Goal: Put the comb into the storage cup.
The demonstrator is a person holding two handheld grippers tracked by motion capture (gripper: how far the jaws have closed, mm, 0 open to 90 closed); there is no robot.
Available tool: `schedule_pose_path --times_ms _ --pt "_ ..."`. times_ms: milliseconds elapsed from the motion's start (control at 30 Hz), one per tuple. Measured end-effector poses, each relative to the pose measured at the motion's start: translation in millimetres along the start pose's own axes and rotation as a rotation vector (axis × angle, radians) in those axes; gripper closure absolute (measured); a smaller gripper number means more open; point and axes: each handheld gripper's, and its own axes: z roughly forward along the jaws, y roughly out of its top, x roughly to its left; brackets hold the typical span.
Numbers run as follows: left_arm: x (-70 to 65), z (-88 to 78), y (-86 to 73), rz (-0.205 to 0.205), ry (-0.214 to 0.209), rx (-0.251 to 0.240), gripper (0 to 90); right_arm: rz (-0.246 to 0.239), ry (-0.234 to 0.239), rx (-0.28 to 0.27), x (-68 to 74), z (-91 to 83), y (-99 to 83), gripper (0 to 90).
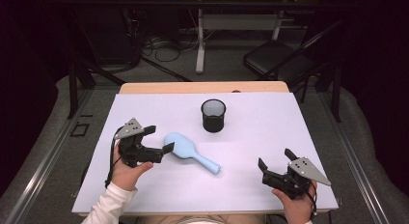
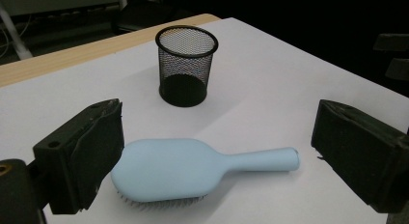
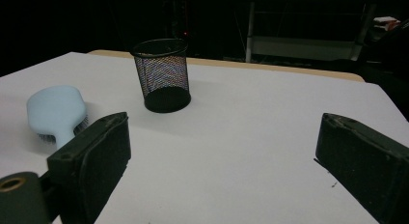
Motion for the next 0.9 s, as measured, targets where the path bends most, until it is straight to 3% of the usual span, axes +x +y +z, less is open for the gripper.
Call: schedule_pose_path --times_ms 433,633,733,900 --pt "-5.2 7.1 8.5 0.022 0.001 0.007 13.5 -0.006 -0.001 0.0 -0.1 -0.2 -0.1 4.9" --pt "-6.5 12.3 13.2 0.013 -0.008 0.009 17.1 -0.011 -0.001 0.0 -0.5 -0.1 -0.2 4.9" --pt "-7.1 15.5 15.6 0.018 -0.005 0.014 25.2 -0.008 0.001 -0.001 -0.6 -0.1 -0.2 5.0" --pt "-7.7 20.6 19.6 0.016 -0.009 0.012 29.5 -0.012 0.001 -0.002 -0.6 0.1 -0.3 5.2"
